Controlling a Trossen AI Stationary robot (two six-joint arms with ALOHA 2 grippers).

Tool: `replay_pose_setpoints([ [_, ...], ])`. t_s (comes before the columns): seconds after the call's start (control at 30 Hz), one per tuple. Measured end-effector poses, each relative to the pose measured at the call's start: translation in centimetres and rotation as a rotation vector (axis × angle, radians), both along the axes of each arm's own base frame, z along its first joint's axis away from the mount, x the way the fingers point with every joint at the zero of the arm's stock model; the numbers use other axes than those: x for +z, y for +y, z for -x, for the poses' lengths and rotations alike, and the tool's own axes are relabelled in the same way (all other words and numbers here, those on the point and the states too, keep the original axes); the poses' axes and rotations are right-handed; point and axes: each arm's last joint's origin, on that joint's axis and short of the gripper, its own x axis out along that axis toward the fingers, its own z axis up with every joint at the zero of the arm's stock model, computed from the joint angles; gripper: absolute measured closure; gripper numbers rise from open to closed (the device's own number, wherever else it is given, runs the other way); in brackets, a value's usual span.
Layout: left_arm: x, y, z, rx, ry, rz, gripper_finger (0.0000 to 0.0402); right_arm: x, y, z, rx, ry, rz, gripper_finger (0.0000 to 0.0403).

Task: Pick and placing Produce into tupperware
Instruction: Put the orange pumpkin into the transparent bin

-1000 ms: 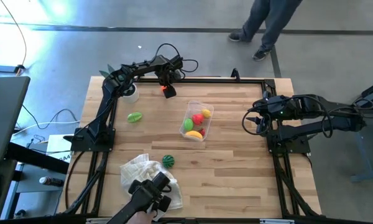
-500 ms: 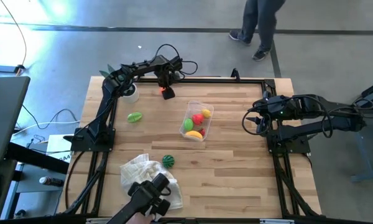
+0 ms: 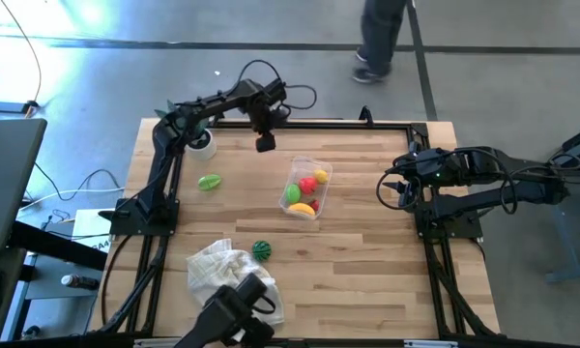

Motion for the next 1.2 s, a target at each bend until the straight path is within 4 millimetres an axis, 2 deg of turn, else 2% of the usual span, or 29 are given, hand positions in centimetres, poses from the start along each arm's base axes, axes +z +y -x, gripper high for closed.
replay_pose_setpoints([
  [0.17,5.5,-1.5,-1.1,-0.117,-0.17,-0.055,0.019,0.0,0.0,0.0,0.0,0.0,0.0,0.0246],
  [0.43,14.5,-6.6,-3.8,-0.363,-0.414,-0.181,0.0174,0.0,0.0,0.0,0.0,0.0,0.0,0.0246],
  [0.53,16.9,-8.8,-5.0,-0.478,-0.473,-0.253,0.0178,0.0,0.0,0.0,0.0,0.0,0.0,0.0246],
  [0.6,17.7,-10.4,-5.9,-0.555,-0.499,-0.283,0.0182,0.0,0.0,0.0,0.0,0.0,0.0,0.0246],
  [0.7,17.4,-12.3,-7.1,-0.629,-0.483,-0.294,0.0183,0.0,0.0,0.0,0.0,0.0,0.0,0.0246],
  [0.8,16.1,-13.3,-8.3,-0.656,-0.417,-0.285,0.0176,0.0,0.0,0.0,0.0,0.0,0.0,0.0246],
  [1.2,8.8,-14.3,-13.0,-0.755,-0.297,-0.169,0.0177,0.0,0.0,0.0,0.0,0.0,0.0,0.0246],
])
